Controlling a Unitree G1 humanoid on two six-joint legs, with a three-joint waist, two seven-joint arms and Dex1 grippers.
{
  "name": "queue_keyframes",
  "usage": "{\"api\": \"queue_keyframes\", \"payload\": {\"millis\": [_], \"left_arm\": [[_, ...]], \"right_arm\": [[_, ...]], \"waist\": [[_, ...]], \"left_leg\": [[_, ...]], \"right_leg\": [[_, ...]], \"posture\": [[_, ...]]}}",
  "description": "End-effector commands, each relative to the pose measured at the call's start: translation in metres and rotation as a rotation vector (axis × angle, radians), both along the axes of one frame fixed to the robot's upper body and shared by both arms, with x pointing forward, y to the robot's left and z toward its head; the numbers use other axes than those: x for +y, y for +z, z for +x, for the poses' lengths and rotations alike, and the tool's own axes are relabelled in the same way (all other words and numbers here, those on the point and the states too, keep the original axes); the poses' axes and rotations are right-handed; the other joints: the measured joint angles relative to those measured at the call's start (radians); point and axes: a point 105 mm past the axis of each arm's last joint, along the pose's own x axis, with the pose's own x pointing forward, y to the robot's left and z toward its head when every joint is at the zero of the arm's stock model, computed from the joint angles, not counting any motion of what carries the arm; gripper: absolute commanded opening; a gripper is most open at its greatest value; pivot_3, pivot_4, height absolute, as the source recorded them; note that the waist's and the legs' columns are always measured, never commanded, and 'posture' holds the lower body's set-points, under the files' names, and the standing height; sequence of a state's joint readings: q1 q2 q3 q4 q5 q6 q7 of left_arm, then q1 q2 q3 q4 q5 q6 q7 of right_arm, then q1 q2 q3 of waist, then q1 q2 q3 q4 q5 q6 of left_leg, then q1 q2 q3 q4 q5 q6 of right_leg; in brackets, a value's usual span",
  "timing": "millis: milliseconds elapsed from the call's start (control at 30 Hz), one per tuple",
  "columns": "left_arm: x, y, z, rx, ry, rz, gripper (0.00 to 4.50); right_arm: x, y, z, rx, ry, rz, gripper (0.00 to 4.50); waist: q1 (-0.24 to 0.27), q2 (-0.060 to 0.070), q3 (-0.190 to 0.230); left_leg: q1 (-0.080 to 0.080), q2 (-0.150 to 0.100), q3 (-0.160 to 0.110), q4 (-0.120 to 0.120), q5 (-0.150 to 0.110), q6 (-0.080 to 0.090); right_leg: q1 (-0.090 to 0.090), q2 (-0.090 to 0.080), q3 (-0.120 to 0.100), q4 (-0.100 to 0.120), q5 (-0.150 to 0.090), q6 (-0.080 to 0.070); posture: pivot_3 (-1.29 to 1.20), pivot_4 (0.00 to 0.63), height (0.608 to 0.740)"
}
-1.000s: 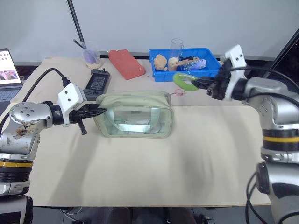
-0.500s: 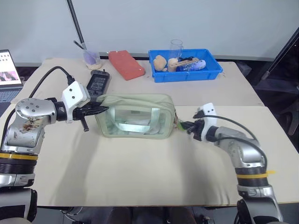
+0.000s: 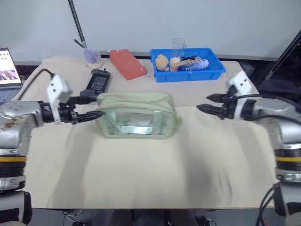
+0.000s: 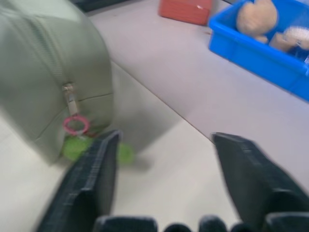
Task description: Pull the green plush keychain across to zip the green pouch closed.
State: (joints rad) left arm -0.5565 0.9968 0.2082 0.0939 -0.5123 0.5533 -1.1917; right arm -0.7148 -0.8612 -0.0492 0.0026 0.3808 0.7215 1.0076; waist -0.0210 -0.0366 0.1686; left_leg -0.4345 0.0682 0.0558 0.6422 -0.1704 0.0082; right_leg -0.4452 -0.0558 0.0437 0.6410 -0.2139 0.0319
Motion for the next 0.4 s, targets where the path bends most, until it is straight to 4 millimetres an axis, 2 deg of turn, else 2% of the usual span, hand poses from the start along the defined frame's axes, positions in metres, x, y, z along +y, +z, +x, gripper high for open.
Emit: {"api": "queue_keyframes", "payload": {"millis": [33,100,233,400], "left_arm": [[0.016,0.029,-0.019,-0.016,0.022,-0.022,4.50],[0.029,0.034,-0.023,-0.035,0.081,0.012,4.50],[0.047,0.047,-0.026,-0.065,0.157,0.021,4.50],[0.048,0.050,-0.024,-0.093,0.157,0.050,4.50]], "right_arm": [[0.015,0.050,-0.026,-0.096,0.173,0.012,4.49],[0.021,0.067,-0.040,-0.104,0.245,0.026,4.49],[0.032,0.083,-0.057,-0.113,0.318,0.049,4.49],[0.033,0.079,-0.055,-0.117,0.302,0.048,4.49]], "waist": [[-0.006,0.001,0.001],[-0.009,0.002,0.001],[-0.001,0.002,0.001],[0.009,0.002,0.001]], "left_leg": [[0.000,0.000,0.000,0.000,0.000,0.000],[0.000,0.000,0.001,-0.001,0.000,0.000],[-0.001,0.001,0.001,-0.001,0.000,0.000],[-0.002,0.000,0.003,-0.001,0.000,-0.001]], "right_leg": [[-0.001,0.000,0.000,0.000,0.000,0.000],[-0.002,0.000,0.000,0.001,0.000,0.000],[-0.004,-0.001,-0.001,0.001,-0.001,-0.002],[-0.005,-0.003,-0.001,0.001,-0.004,-0.008]], "posture": [[0.00,0.150,0.740],[0.00,0.150,0.740],[0.00,0.150,0.740],[0.00,0.150,0.740]]}}
